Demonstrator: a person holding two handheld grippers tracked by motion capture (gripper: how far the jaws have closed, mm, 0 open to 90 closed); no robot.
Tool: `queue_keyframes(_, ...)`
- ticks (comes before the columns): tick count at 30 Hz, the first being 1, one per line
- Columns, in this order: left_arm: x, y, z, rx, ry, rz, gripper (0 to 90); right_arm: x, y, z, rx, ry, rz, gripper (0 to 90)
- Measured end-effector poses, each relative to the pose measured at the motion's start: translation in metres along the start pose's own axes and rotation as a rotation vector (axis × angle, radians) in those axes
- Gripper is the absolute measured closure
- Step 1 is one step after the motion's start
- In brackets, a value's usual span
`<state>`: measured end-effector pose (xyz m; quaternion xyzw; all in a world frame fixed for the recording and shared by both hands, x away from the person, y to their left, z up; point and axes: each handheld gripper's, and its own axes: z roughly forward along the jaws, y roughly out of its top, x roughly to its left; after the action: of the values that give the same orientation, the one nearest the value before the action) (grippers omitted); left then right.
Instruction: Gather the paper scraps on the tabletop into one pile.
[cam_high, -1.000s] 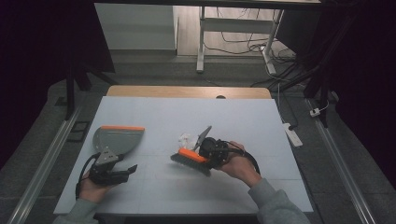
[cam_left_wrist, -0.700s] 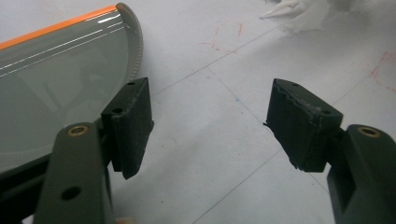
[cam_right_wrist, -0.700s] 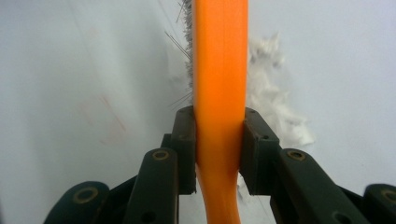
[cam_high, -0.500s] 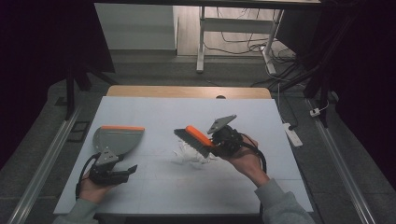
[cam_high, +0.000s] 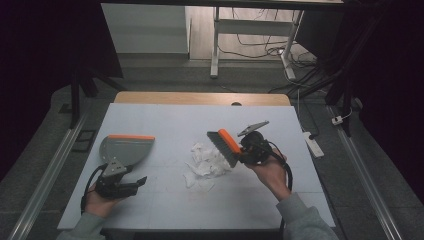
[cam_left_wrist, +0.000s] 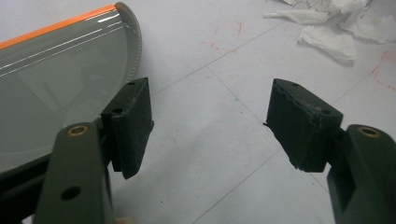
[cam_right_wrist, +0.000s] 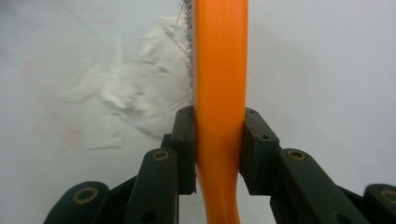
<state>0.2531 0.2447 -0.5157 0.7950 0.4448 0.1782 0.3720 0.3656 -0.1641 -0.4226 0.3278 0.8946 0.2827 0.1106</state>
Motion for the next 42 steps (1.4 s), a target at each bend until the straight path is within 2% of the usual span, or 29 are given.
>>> queue_keyframes(3,0.000,0.000,0.000,-0.003,0.001,0.002,32.1,0.020,0.007,0.000,-0.029,0.071,-0.019,70.3)
queue_keyframes(6,0.000,0.000,-0.001,-0.003,0.003,0.001,32.1,0.046,0.018,0.006,-0.050,0.147,-0.049,70.3)
queue_keyframes(8,0.000,0.000,-0.001,-0.004,0.002,0.004,32.1,0.065,0.026,0.018,-0.051,0.202,-0.062,70.3)
queue_keyframes(10,0.000,0.000,-0.001,-0.004,0.001,0.004,32.1,0.077,0.031,0.033,-0.043,0.244,-0.067,70.3)
queue_keyframes(11,0.000,0.000,-0.001,-0.006,0.001,0.002,32.1,0.086,0.035,0.044,-0.026,0.264,-0.070,70.3)
queue_keyframes(14,0.000,0.000,-0.001,-0.004,0.000,0.003,32.1,0.100,0.041,0.070,0.008,0.288,-0.088,70.3)
queue_keyframes(15,0.000,-0.001,-0.001,-0.005,0.000,0.002,32.1,0.105,0.043,0.080,0.025,0.288,-0.101,70.3)
queue_keyframes(16,0.001,-0.001,-0.002,-0.006,0.000,0.002,32.1,0.108,0.045,0.085,0.047,0.266,-0.115,70.3)
queue_keyframes(17,0.001,-0.001,-0.002,-0.007,0.000,0.001,32.1,0.108,0.046,0.088,0.054,0.221,-0.147,70.3)
queue_keyframes(18,0.001,-0.001,-0.002,-0.008,-0.001,0.001,32.1,0.106,0.048,0.089,0.064,0.189,-0.145,70.3)
queue_keyframes(20,0.002,-0.001,-0.002,-0.007,0.000,0.000,32.2,0.098,0.049,0.088,0.073,0.166,-0.129,70.3)
queue_keyframes(22,0.002,-0.001,-0.001,-0.006,-0.002,0.001,32.2,0.089,0.049,0.084,0.075,0.110,-0.126,70.3)
queue_keyframes(25,0.000,0.000,-0.001,-0.001,0.000,0.005,32.2,0.079,0.048,0.075,0.044,0.122,-0.101,70.3)
queue_keyframes(28,0.001,-0.001,-0.001,-0.001,0.001,0.004,32.1,0.076,0.048,0.058,-0.019,0.129,-0.109,70.3)
queue_keyframes(32,0.001,-0.001,-0.001,0.000,0.001,0.003,32.1,0.064,0.047,0.024,-0.114,0.131,-0.100,70.3)
queue_keyframes(35,0.000,-0.001,-0.001,0.000,0.002,0.004,32.1,0.052,0.041,0.003,-0.156,0.109,-0.073,70.3)
queue_keyframes(39,0.000,0.000,0.000,0.004,0.004,0.004,32.1,0.036,0.029,-0.012,-0.174,0.089,-0.035,70.3)
queue_keyframes(42,0.000,-0.001,0.000,0.004,0.005,0.003,32.1,0.029,0.021,-0.017,-0.170,0.066,-0.028,70.3)
